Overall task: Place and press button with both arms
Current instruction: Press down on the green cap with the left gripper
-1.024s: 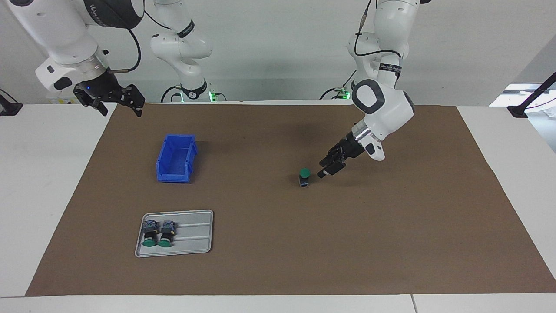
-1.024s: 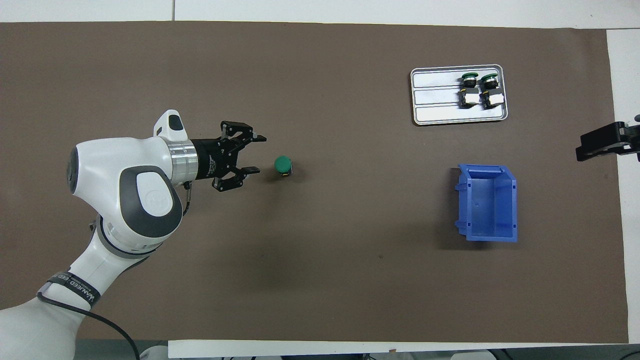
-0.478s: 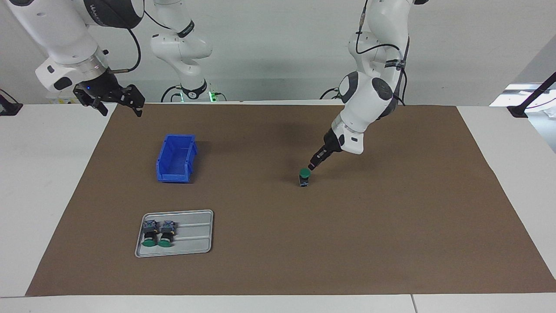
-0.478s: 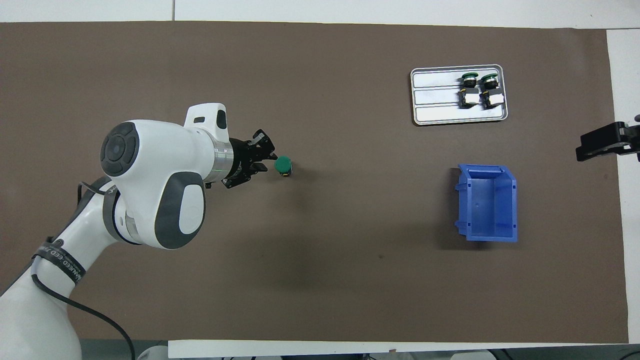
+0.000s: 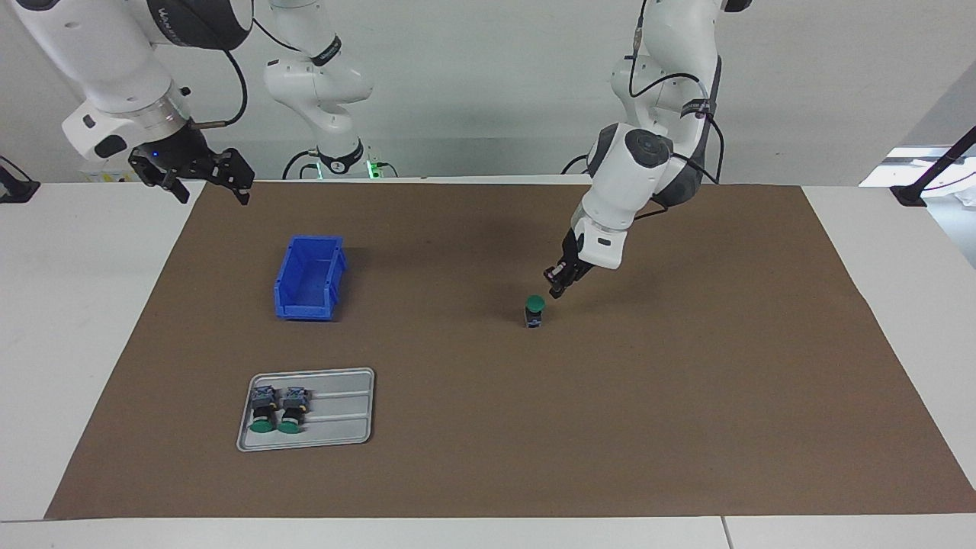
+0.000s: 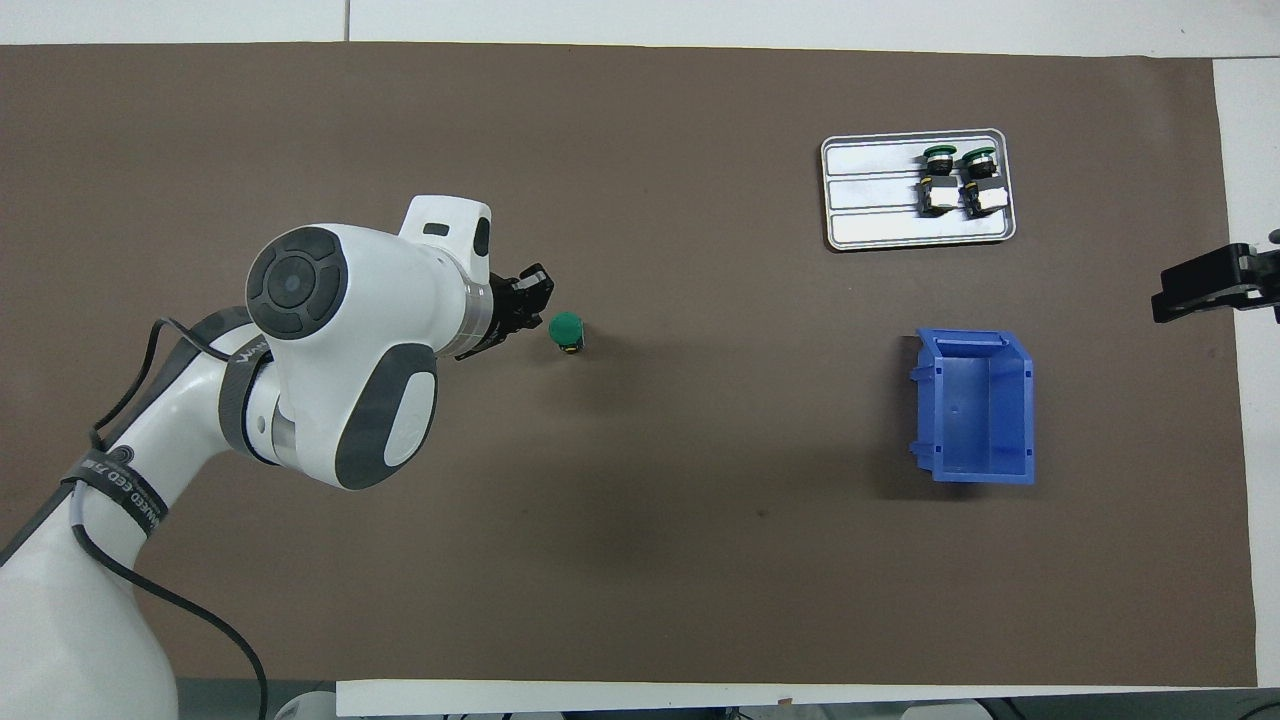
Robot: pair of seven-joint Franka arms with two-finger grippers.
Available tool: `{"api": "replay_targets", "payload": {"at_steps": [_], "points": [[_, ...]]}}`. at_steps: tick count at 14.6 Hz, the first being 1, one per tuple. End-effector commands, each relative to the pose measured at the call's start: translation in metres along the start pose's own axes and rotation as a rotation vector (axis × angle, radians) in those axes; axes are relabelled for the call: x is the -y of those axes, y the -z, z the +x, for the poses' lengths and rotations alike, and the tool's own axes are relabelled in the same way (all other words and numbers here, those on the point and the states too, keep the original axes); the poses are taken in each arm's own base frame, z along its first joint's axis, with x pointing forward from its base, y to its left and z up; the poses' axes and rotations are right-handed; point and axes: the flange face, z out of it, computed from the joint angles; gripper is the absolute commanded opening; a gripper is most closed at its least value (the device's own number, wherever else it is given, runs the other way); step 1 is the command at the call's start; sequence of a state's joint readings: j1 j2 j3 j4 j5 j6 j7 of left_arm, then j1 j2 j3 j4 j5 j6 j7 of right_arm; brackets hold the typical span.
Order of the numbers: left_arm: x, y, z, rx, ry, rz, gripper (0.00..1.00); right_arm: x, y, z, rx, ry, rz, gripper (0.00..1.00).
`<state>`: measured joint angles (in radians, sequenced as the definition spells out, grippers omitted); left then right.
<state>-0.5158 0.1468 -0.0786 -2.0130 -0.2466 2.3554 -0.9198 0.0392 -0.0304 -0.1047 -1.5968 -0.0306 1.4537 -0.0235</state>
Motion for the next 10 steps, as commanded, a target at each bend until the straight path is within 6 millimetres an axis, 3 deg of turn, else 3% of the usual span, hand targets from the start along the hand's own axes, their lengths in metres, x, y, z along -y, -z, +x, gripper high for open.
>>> {"api": "replay_targets", "payload": {"at_steps": [1,4,10], "points": [[-0.011,-0.006,0.002,0.001,-0.004,0.031,0.00,-0.001,0.000,-0.008,0.002,0.014,0.007,1.00],[-0.019,-0.014,0.007,-0.011,-0.019,0.033,0.00,-0.001,0.000,-0.008,0.002,0.014,0.007,1.00],[-0.022,-0.031,-0.004,0.002,-0.026,0.051,0.01,-0.001,0.000,-0.008,0.002,0.014,0.007,1.00]]}}
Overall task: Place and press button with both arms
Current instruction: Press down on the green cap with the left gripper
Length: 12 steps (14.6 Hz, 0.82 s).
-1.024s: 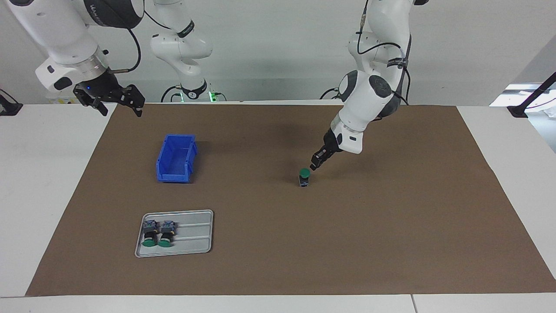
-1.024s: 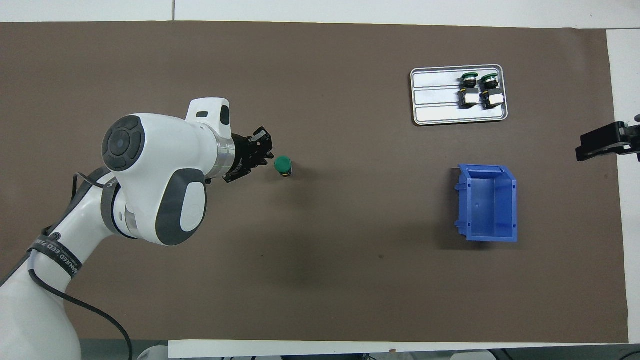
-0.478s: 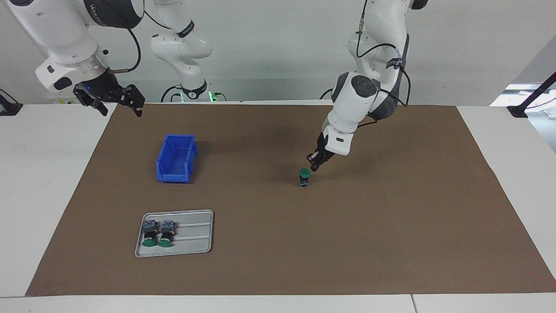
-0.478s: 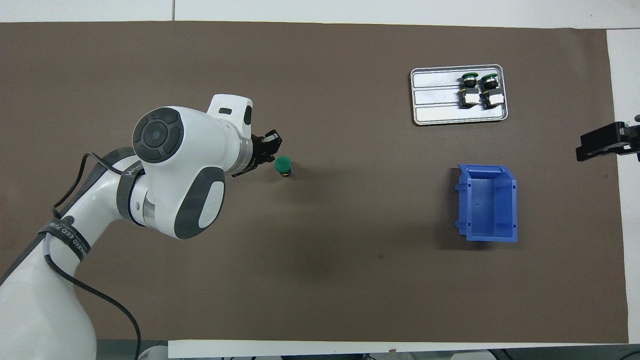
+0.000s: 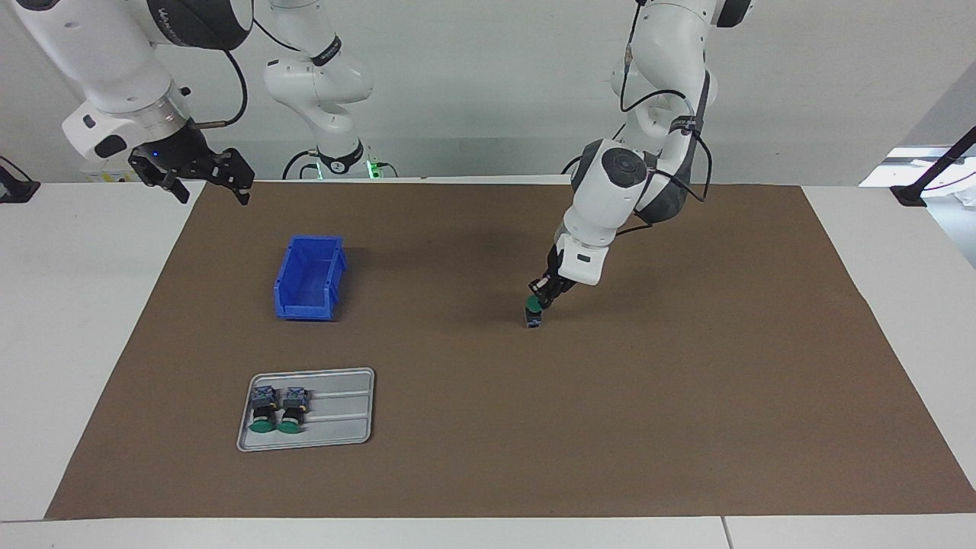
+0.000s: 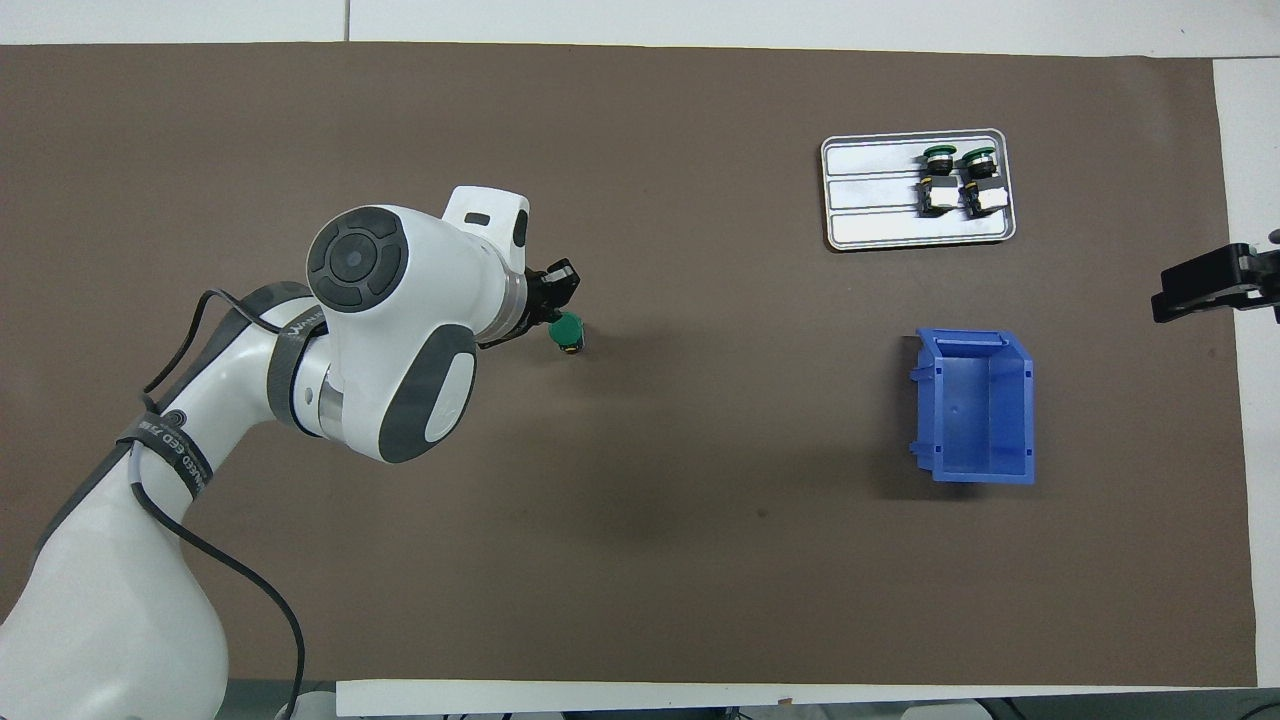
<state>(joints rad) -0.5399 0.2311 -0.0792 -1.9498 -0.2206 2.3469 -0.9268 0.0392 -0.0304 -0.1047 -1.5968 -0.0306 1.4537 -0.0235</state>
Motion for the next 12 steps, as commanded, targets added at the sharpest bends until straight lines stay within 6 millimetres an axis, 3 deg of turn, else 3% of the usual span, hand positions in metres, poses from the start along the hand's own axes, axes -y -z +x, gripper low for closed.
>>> {"api": "replay_targets", "payload": {"at_steps": [1,12], "points": [[-0.006,-0.004,-0.003,-0.008,0.001,0.018,0.01,-0.001,0.001,-0.008,0.001,0.014,0.007,1.00],[0.000,-0.027,-0.020,0.009,-0.025,0.046,0.01,-0.001,0.000,-0.008,0.002,0.014,0.007,1.00]]}}
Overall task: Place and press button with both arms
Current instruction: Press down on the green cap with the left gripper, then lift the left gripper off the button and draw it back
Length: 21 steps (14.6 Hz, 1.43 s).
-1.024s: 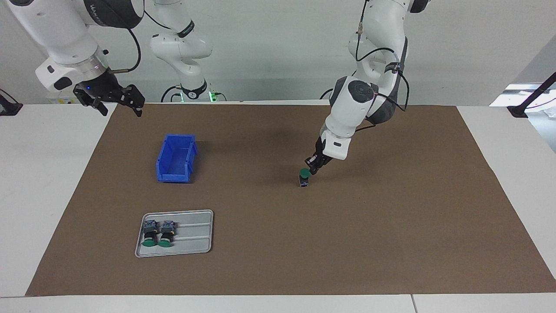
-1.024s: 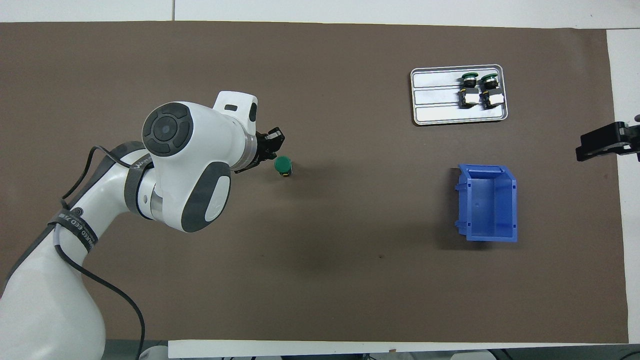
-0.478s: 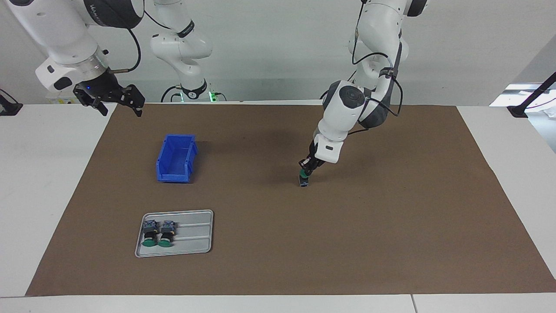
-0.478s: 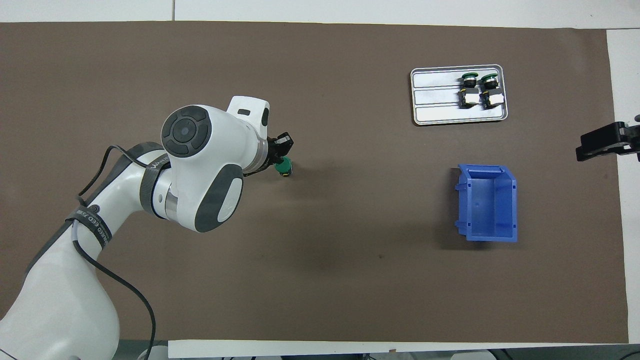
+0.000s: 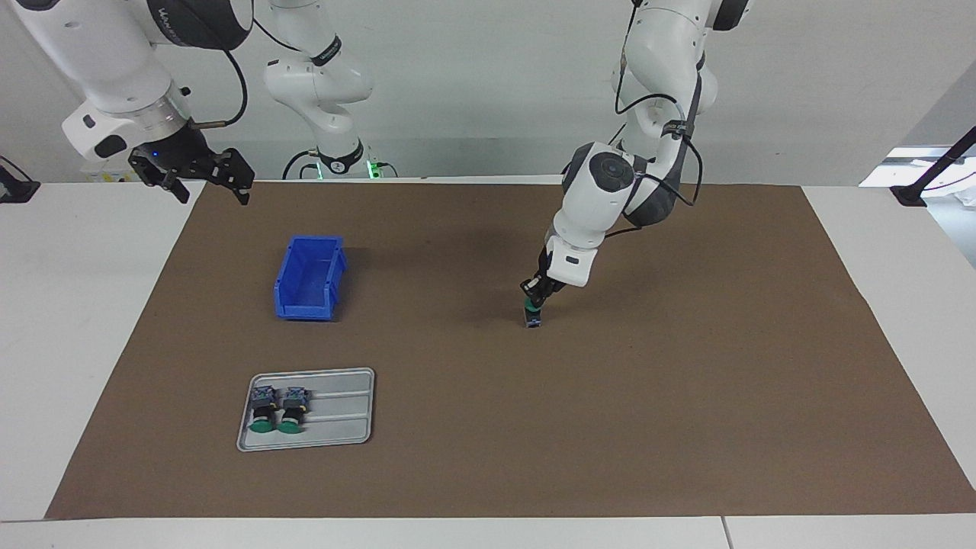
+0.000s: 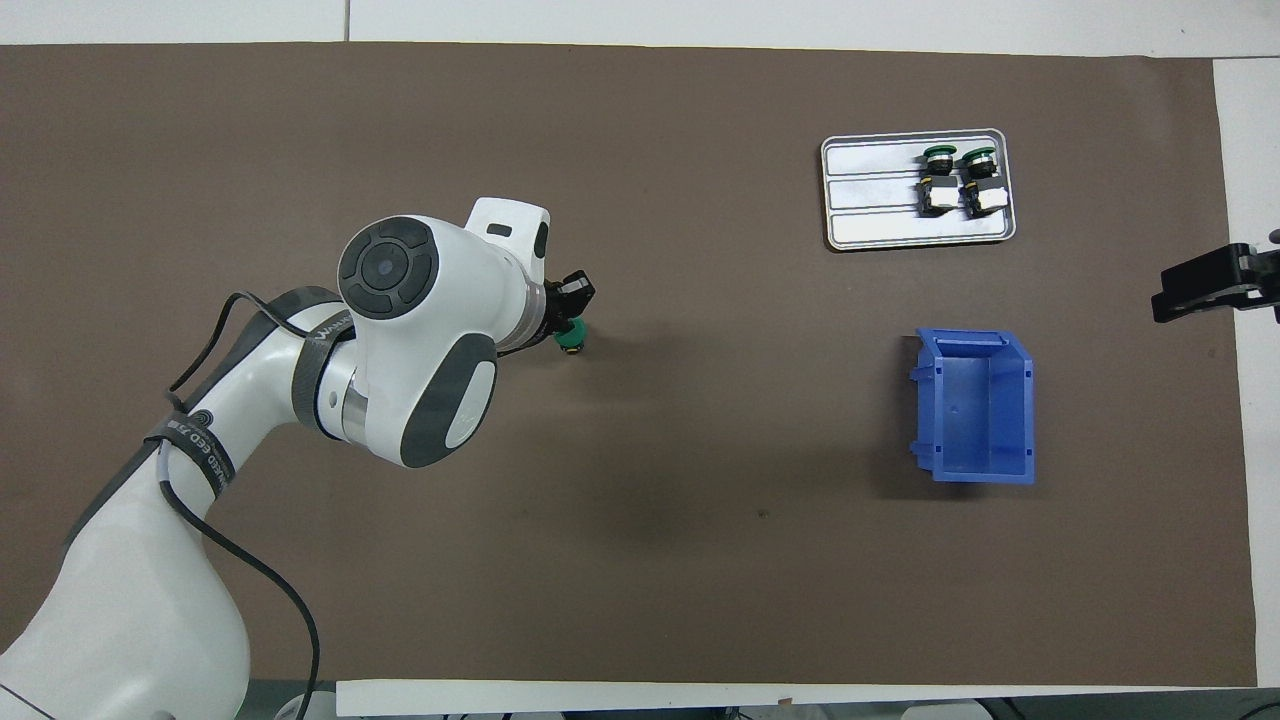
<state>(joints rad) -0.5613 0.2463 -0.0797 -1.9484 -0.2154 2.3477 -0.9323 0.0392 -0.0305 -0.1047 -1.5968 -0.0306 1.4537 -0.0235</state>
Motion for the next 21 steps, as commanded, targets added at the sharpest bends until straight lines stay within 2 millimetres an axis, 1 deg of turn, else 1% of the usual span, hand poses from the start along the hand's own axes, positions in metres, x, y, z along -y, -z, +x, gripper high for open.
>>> {"api": "replay_targets", "payload": {"at_steps": [1,3,5,8,10,12,13,14,15,16,17,18,20,21], "points": [[0.005,-0.019,-0.010,0.001,-0.011,0.034,0.01,-0.001,0.000,-0.008,0.002,0.014,0.007,1.00],[0.007,-0.019,-0.006,-0.002,-0.011,0.031,0.01,-0.001,0.000,-0.008,0.002,0.014,0.007,1.00],[0.011,-0.026,-0.007,0.003,-0.027,0.042,0.01,-0.001,0.000,-0.008,0.002,0.014,0.007,1.00],[0.014,-0.026,-0.004,0.000,-0.027,0.039,0.01,-0.001,0.000,-0.008,0.002,0.014,0.007,1.00],[0.012,-0.022,-0.001,-0.003,-0.024,0.033,0.03,-0.001,0.000,-0.008,0.002,0.014,0.007,1.00],[0.011,-0.009,0.004,-0.010,-0.018,0.023,0.07,-0.001,0.000,-0.008,0.002,0.014,0.007,1.00],[0.012,-0.001,0.013,-0.008,-0.005,0.026,0.08,-0.002,0.000,-0.008,0.002,0.012,0.008,1.00],[0.008,0.009,0.015,-0.005,-0.005,0.025,0.12,-0.001,0.000,-0.008,0.002,0.014,0.007,1.00],[0.006,0.021,0.021,0.000,0.001,0.027,0.12,-0.001,0.000,-0.008,0.002,0.014,0.007,1.00],[0.003,0.029,0.024,0.006,0.003,0.030,0.13,-0.001,0.000,-0.008,0.002,0.014,0.007,1.00],[0.004,0.034,0.029,0.008,0.012,0.034,0.15,-0.001,0.000,-0.008,0.002,0.014,0.007,1.00],[0.010,0.045,0.037,0.004,0.027,0.031,0.19,-0.001,0.000,-0.008,0.002,0.014,0.007,1.00],[0.022,0.064,0.058,0.003,0.065,0.033,0.42,-0.001,0.000,-0.008,0.002,0.014,0.007,1.00],[0.024,0.071,0.060,0.018,0.067,0.051,0.50,-0.001,0.000,-0.008,0.002,0.014,0.007,1.00]]}}
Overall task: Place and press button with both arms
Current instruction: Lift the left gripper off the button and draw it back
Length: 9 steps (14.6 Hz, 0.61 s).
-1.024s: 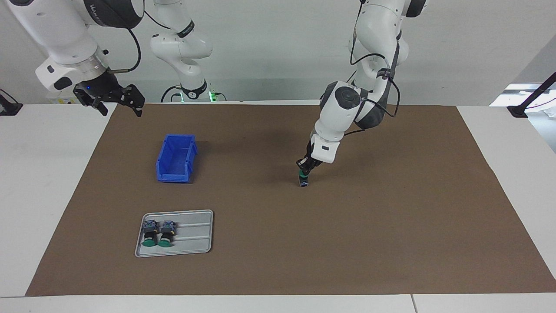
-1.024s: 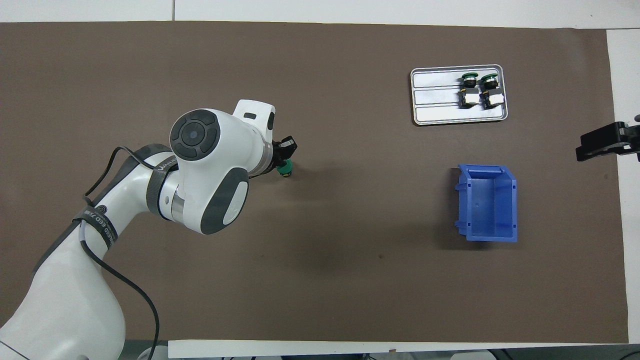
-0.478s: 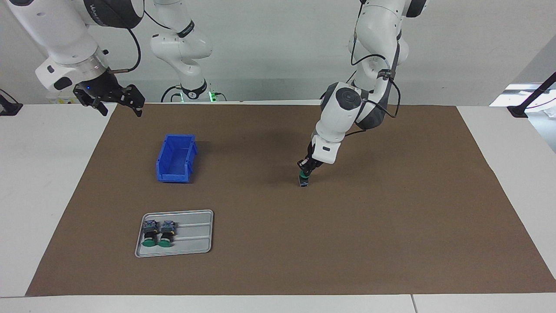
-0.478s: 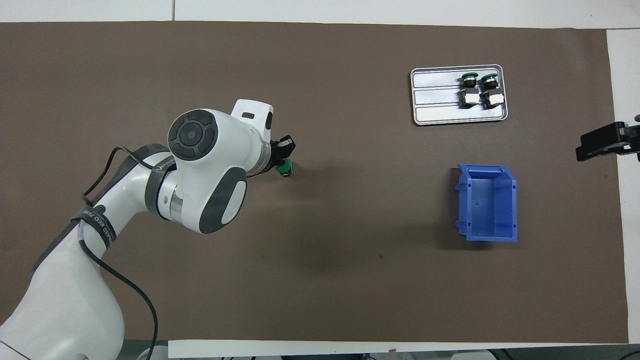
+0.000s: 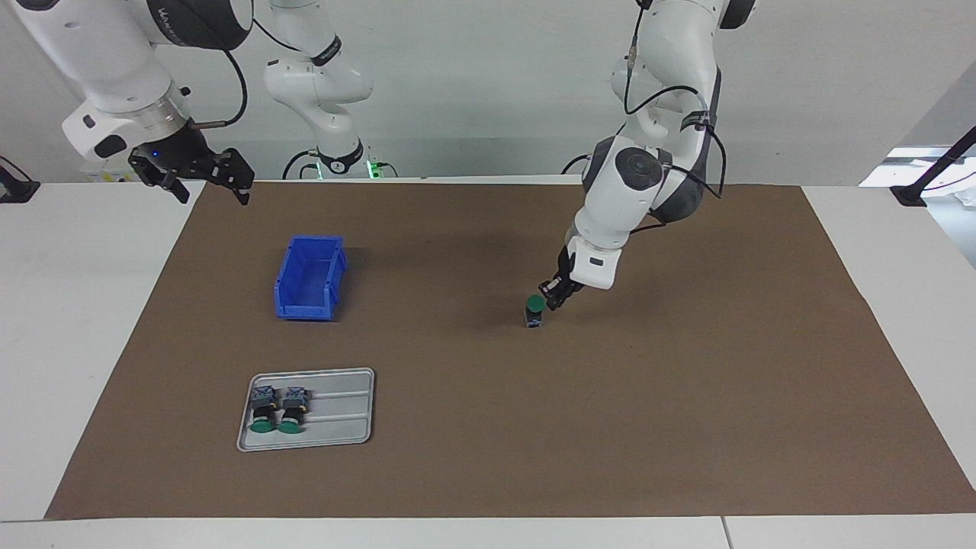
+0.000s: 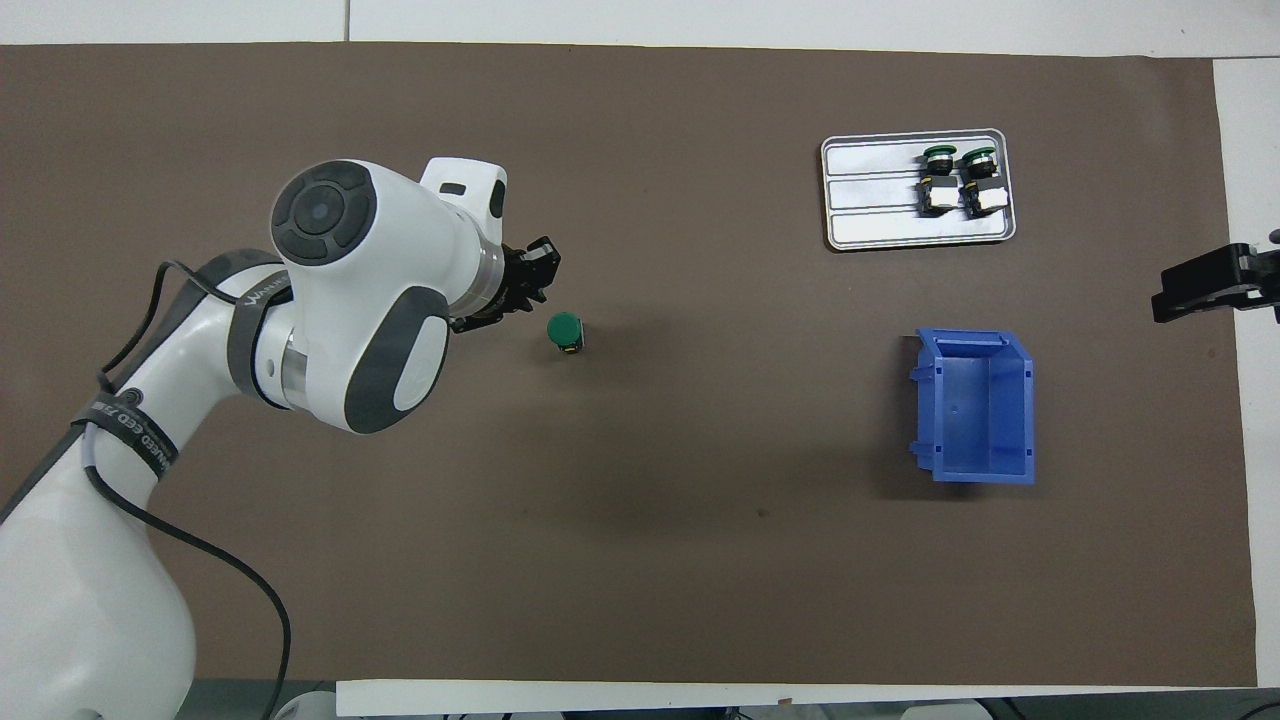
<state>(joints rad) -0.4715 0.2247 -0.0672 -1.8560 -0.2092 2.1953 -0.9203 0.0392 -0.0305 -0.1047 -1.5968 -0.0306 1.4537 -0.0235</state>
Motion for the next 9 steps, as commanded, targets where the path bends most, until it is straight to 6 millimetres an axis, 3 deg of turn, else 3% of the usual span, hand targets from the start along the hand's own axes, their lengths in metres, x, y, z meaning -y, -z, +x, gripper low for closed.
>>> {"api": "replay_targets", "payload": {"at_steps": [1,2,3,6,9], "points": [[0.015,0.032,0.017,0.009,0.014,0.038,0.67,-0.001,0.000,-0.008,0.002,0.014,0.007,1.00],[0.026,0.040,0.034,0.003,0.034,0.039,0.79,-0.001,0.000,-0.008,0.002,0.014,0.007,1.00],[0.031,0.045,0.036,0.008,0.031,0.051,0.96,-0.001,0.000,-0.008,0.002,0.014,0.007,1.00],[0.064,0.065,0.060,0.012,0.014,0.109,1.00,-0.001,0.000,-0.008,0.002,0.014,0.007,1.00],[0.115,0.097,0.090,0.060,-0.090,0.142,1.00,-0.001,-0.004,-0.014,0.048,0.031,0.019,1.00]]}}
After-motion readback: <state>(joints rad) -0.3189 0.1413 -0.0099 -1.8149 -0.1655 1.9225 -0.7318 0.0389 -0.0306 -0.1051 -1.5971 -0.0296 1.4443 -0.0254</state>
